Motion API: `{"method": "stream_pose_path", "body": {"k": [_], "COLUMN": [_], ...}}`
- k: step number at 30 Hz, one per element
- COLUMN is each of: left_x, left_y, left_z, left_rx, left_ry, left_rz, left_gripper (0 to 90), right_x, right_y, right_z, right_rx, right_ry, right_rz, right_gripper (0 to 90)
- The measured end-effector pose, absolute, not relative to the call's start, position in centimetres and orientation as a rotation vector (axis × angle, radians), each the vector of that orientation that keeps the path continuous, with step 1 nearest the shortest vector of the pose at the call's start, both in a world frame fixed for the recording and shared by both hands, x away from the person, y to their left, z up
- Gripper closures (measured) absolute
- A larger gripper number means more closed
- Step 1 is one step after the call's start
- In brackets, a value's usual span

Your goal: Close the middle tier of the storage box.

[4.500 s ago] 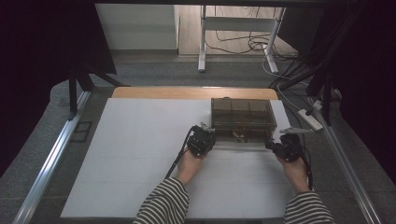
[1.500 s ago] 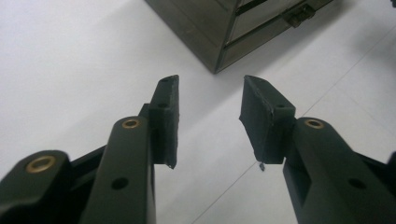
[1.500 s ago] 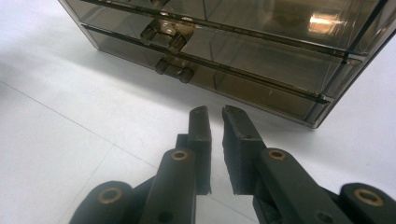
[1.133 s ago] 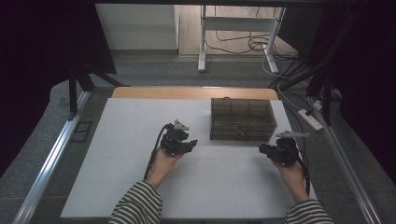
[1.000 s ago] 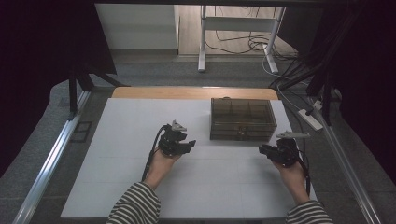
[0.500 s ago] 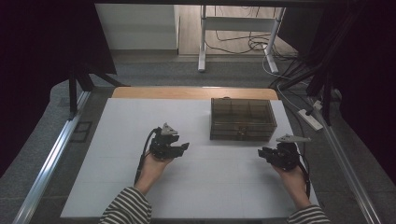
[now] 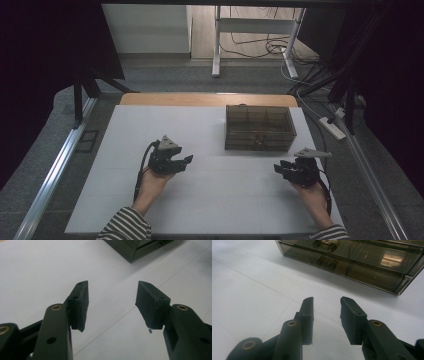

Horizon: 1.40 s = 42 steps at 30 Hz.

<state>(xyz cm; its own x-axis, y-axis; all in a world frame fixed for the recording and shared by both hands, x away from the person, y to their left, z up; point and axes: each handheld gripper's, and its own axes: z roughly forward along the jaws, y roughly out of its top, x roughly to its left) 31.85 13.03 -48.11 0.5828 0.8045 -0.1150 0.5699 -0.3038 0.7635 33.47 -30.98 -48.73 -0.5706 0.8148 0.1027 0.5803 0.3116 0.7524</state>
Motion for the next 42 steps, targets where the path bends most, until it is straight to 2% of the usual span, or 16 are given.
{"method": "stream_pose_path", "body": {"k": [42], "left_x": [25.8], "left_y": [18.5], "left_z": [-48.9], "left_rx": [1.923], "left_ry": [1.081], "left_rz": [0.464], "left_gripper": [38.0], "right_x": [29.7], "right_y": [-32.1], "right_z": [-49.1], "right_rx": [1.240], "right_ry": [2.219], "right_rz": [1.271], "right_gripper": [40.6]}}
